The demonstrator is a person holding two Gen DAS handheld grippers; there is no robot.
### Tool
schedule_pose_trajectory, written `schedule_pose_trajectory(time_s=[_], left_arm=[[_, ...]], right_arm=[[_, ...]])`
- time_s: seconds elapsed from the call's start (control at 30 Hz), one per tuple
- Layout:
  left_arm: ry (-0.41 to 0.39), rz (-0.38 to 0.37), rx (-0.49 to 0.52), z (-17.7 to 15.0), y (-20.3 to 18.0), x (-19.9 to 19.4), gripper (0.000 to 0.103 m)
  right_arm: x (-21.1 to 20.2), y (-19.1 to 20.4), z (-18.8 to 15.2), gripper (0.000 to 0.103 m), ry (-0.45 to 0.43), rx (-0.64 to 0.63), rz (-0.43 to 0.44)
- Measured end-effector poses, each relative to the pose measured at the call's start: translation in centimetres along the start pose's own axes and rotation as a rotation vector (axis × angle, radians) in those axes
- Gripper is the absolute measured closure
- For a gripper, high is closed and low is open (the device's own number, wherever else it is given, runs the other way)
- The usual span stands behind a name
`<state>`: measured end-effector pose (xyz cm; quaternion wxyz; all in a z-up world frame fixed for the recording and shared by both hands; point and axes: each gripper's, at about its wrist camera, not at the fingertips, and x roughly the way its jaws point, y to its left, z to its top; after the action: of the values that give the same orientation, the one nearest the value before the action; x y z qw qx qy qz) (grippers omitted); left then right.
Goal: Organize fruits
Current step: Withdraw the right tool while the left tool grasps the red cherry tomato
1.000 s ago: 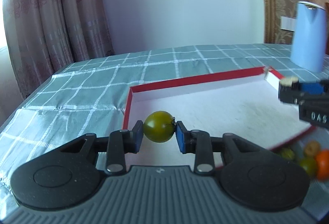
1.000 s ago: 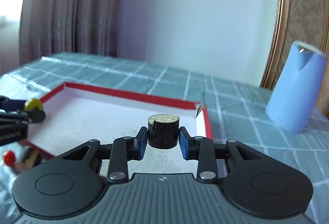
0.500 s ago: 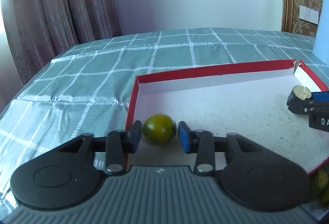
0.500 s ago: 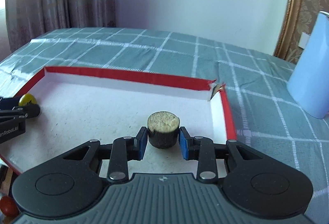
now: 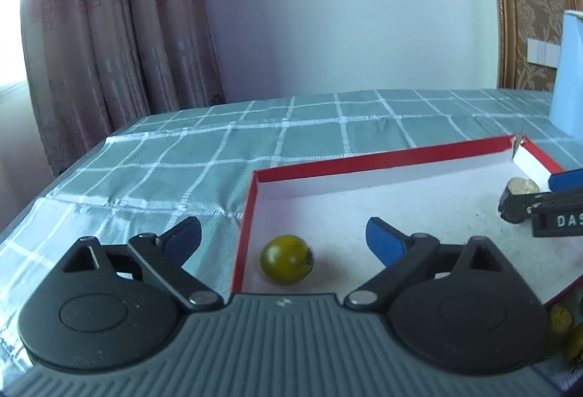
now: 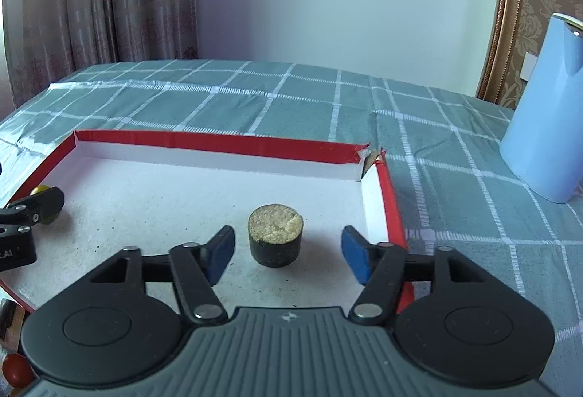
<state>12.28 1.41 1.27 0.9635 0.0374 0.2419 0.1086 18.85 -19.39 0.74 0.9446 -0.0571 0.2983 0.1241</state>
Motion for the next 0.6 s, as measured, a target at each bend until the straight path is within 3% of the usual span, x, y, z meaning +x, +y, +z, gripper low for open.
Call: schedule_pose_trajectory(time_s=[0.2, 0.43, 0.6], left_arm=[[-0.038, 0.024, -0.065, -0.6, 2.1, -1.8, 0.003], [-0.035, 0.001, -0.142, -3.3, 5.1, -4.7, 0.002], [-0.017, -0.074, -0.15, -5.3, 5.9, -6.7, 0.0]], right_arm=[[-1.4, -1.1, -0.3, 0.035, -0.031, 0.041, 0.019], [-5.0, -3.1, -1.8, 0.035, -0.107, 0.105, 0.031], [-7.6, -4.8, -3.9, 0.029, -0.157, 0.199, 0.056]])
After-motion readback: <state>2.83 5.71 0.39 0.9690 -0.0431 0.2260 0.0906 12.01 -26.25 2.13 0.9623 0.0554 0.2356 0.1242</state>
